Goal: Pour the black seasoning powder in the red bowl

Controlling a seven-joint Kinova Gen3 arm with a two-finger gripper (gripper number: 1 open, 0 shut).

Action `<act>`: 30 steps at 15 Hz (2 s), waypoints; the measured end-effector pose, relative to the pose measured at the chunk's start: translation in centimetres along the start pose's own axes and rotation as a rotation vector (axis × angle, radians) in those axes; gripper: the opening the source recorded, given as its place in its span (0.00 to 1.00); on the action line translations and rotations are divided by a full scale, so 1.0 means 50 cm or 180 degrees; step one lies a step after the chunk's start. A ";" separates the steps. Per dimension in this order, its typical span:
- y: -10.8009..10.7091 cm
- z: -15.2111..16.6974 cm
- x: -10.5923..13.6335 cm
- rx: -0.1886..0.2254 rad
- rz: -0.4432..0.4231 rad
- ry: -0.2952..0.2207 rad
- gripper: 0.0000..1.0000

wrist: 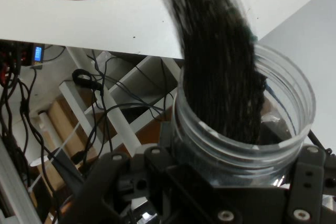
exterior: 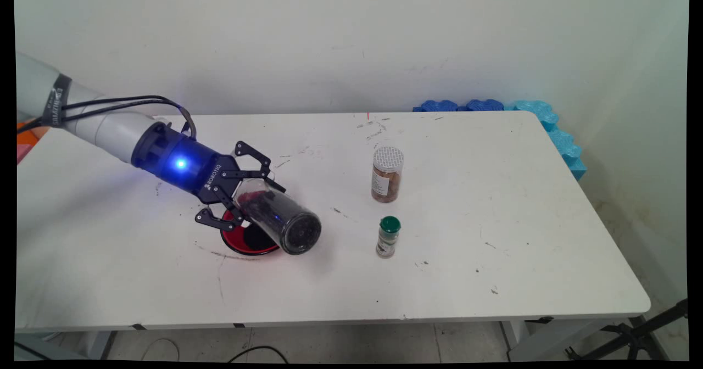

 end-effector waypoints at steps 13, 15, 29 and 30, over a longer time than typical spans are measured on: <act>0.000 0.000 0.000 -0.0049 0.0015 -0.0009 0.00; 0.000 -0.002 0.002 -0.0022 0.0146 0.0002 0.00; 0.007 -0.016 0.000 0.0189 0.1423 0.0048 0.00; 0.010 -0.018 0.001 0.0193 0.1522 0.0070 0.00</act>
